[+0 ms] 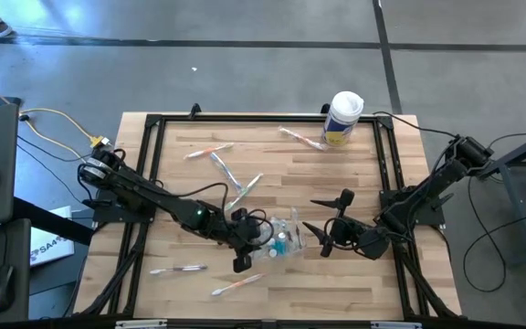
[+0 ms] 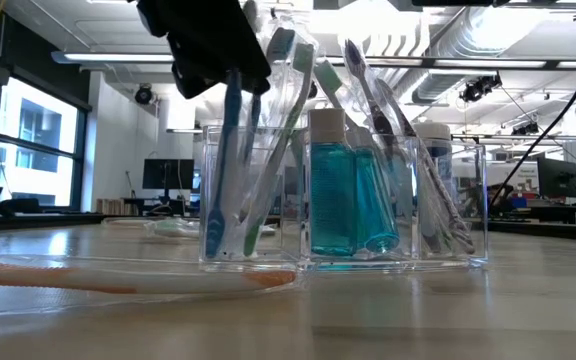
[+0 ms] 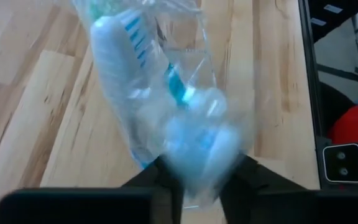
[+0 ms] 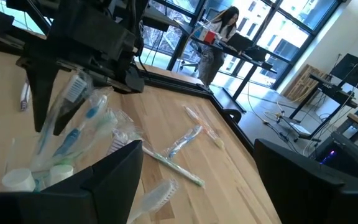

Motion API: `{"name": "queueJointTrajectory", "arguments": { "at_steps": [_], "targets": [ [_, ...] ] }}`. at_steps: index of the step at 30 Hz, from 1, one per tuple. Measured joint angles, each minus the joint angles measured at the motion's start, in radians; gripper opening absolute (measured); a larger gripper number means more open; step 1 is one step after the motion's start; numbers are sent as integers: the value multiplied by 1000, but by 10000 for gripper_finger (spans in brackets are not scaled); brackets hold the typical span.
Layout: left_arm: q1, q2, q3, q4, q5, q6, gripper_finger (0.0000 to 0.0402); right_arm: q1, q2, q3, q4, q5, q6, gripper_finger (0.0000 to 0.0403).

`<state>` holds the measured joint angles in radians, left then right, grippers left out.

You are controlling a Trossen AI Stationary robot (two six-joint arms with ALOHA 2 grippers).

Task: Pick & Place toothbrushing station
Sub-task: Put the right blue toothbrush into the transparent organizer

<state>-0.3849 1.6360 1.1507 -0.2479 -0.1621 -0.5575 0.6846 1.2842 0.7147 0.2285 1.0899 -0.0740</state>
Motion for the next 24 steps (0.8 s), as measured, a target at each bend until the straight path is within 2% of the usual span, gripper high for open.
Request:
{"name": "queueJointTrajectory", "arguments": {
  "at_steps": [7,11,17,24],
  "targets": [
    [1,0,2,2,-8,3,170,0,0,0,0,0,0,299],
    [1,0,34,-3,-9,39,203,0,0,0,-1,0,0,299],
    [1,0,107,-45,-21,133,216,0,0,0,-1,-1,1,299],
    [0,0,213,-163,-163,236,216,0,0,0,-3,-37,2,299]
  ]
}}
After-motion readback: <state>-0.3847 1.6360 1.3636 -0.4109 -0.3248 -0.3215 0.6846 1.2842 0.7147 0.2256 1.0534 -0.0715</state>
